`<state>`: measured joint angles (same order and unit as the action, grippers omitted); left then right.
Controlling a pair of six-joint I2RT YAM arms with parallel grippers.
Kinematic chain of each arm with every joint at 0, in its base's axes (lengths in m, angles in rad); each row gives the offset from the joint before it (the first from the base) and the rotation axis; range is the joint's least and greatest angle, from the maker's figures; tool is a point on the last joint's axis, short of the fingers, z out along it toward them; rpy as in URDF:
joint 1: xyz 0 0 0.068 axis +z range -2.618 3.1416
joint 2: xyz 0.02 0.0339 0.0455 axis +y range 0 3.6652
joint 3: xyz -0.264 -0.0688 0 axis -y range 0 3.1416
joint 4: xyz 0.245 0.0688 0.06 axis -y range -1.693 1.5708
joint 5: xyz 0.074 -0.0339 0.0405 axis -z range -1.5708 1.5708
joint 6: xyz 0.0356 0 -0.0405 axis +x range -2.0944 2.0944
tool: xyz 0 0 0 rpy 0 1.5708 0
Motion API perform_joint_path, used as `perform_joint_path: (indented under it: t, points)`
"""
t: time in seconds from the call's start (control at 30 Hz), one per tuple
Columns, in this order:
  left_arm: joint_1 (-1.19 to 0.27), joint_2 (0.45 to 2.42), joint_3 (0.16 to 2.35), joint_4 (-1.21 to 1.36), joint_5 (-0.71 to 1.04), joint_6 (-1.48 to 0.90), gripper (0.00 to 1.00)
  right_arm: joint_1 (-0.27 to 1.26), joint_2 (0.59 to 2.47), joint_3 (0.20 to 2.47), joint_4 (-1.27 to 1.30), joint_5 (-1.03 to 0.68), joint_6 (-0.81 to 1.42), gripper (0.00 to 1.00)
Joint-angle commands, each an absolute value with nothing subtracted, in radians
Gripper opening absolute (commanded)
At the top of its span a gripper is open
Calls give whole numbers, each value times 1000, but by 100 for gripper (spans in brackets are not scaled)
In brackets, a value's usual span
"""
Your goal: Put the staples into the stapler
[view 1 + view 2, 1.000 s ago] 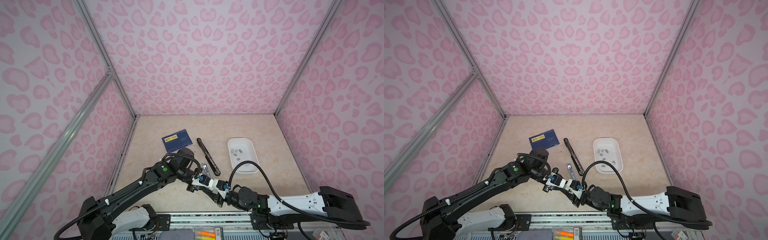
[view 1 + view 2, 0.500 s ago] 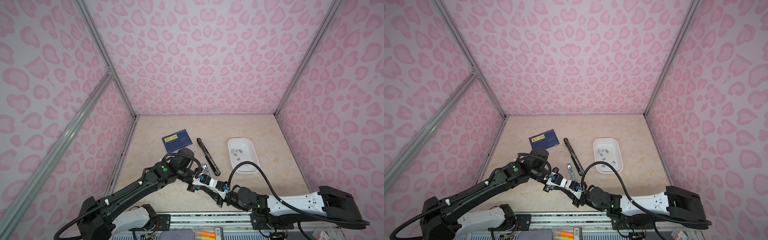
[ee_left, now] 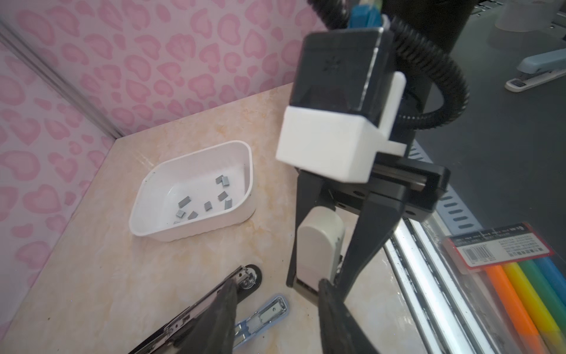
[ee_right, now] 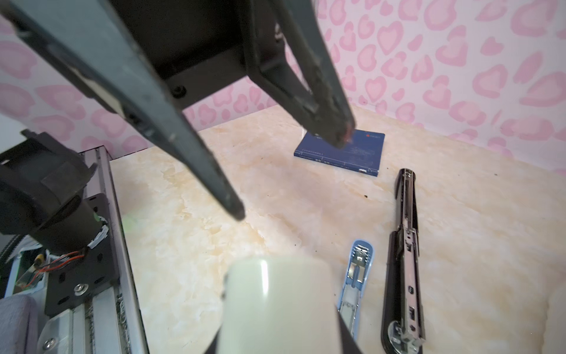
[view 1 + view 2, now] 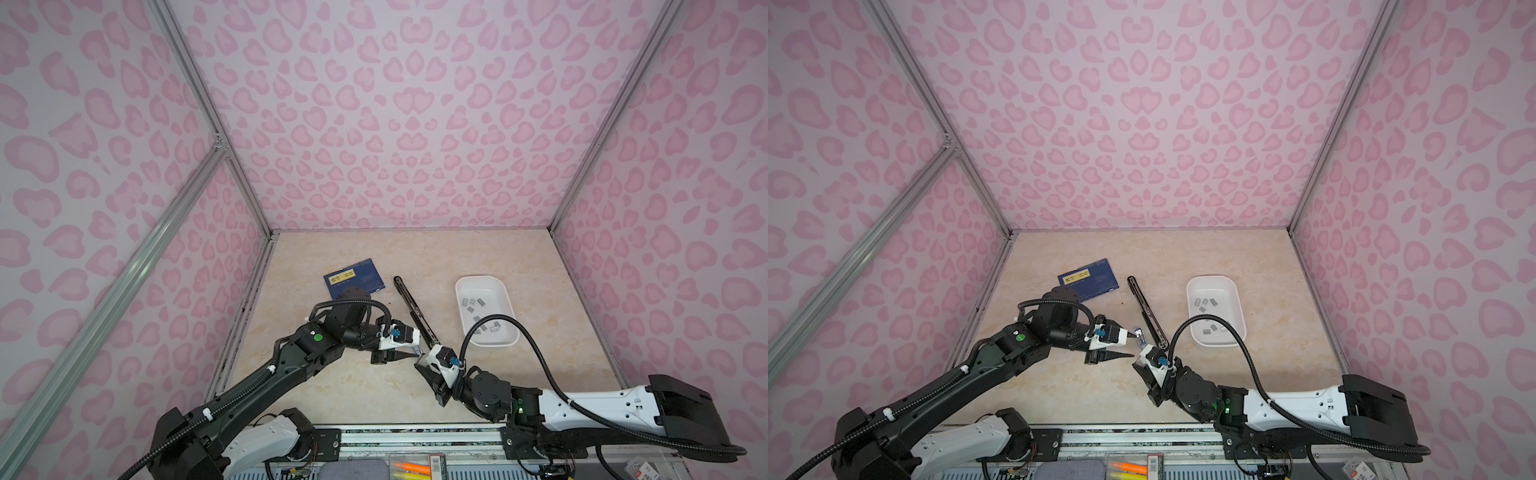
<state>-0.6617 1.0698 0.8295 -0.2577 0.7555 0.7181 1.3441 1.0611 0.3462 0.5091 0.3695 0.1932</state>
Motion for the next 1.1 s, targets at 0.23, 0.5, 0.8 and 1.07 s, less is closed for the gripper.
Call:
perform_joint_path:
  t: [0.23,0.5,0.8,1.07]
  points:
    - [-523,1104,915,-35,20,333,48,1334,1472,716,62,498,520,11]
    - [-497,1032,883,1,-25,329,48,1269,1782,925,-25,369,535,10]
    - [-497,994,874,6,51,332,48,1221,1833,963,-91,406,556,15]
    - [-497,1004,881,-10,86,341,47,1218,1839,954,-96,434,566,35]
